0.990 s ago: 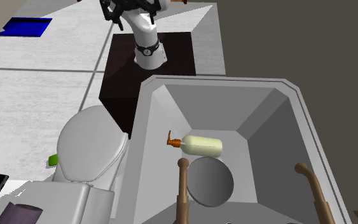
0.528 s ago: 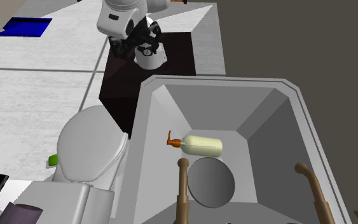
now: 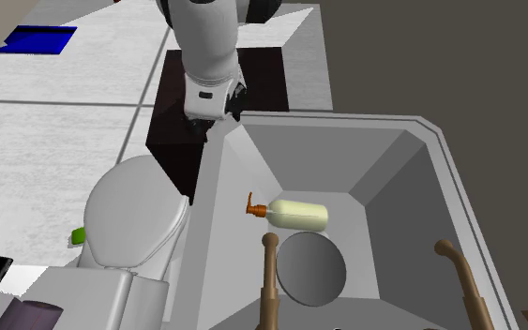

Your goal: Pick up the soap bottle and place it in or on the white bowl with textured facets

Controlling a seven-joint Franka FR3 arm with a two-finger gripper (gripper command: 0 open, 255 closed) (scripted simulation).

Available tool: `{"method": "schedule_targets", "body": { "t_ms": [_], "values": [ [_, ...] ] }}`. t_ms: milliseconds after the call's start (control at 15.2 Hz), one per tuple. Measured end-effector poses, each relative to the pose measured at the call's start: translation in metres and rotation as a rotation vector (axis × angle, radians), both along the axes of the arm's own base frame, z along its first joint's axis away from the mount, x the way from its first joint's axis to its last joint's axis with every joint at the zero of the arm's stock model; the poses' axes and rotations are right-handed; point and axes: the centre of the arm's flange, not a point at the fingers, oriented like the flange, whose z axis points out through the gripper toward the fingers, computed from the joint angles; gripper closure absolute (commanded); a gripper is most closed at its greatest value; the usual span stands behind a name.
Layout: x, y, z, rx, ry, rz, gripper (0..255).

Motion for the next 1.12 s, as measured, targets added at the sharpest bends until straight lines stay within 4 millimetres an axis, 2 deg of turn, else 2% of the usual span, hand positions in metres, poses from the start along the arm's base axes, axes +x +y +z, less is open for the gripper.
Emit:
{"method": "schedule_targets", "body": {
  "t_ms": [264,594,1122],
  "values": [
    [0.028,0.01,-0.04,-0.006,-0.018,0.128,0],
    [0.06,0.039,-0.092,-0.014,-0.04,0.287,0],
    [0.1,0.087,-0.17,-0.025,-0.074,0.54,0]
  ]
}}
